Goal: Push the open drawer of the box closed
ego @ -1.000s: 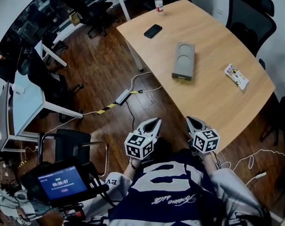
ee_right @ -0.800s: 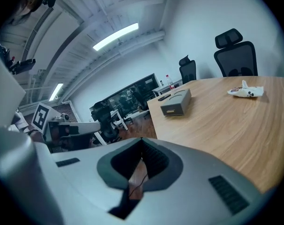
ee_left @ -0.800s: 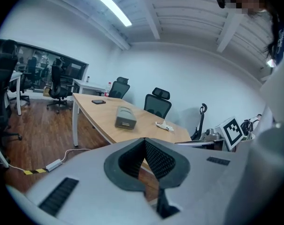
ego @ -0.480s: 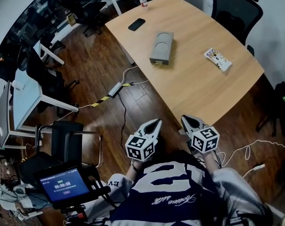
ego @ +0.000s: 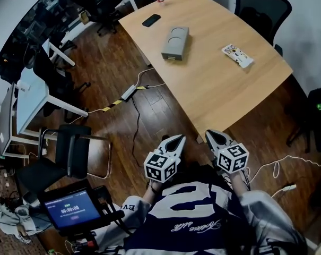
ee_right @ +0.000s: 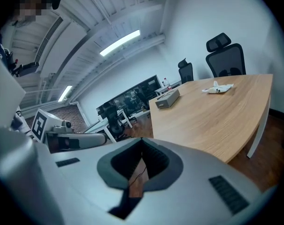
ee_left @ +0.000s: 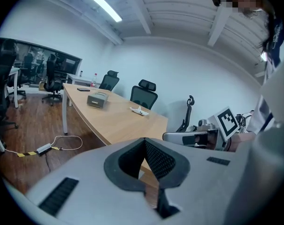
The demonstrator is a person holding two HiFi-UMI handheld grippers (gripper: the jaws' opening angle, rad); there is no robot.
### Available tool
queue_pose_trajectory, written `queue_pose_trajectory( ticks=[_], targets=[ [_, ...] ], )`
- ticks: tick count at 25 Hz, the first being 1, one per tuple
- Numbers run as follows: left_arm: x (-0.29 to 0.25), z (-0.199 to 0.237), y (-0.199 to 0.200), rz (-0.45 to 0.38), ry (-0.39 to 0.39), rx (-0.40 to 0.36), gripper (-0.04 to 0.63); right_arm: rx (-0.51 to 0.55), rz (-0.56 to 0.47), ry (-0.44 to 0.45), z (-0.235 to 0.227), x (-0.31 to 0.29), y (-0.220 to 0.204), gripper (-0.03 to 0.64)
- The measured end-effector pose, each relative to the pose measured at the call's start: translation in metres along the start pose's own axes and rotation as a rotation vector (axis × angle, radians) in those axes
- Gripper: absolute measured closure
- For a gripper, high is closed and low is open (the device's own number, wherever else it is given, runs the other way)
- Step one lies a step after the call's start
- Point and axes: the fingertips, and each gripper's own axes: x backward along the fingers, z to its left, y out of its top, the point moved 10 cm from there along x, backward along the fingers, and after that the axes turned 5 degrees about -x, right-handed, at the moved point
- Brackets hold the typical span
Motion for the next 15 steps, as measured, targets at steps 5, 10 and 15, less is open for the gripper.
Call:
queue_pose_trajectory(
  ticks=[5,10,15],
  targets=[
    [0.004,0.003,-0.004,0.001,0.016,0.008,0.594,0.015,-0.024,0.031,0.006,-0.004,0.000,0.618],
    [0.004,0.005,-0.007,0.006,0.023,0.006,0.594,0.042,-0.022,0.054,0.008,-0.009,-0.001,0.618],
    [0.003,0.011,-0.006,0.000,0.035,-0.005,0.595,0.085,-0.028,0.064,0.009,-0.016,0.004,0.618]
  ],
)
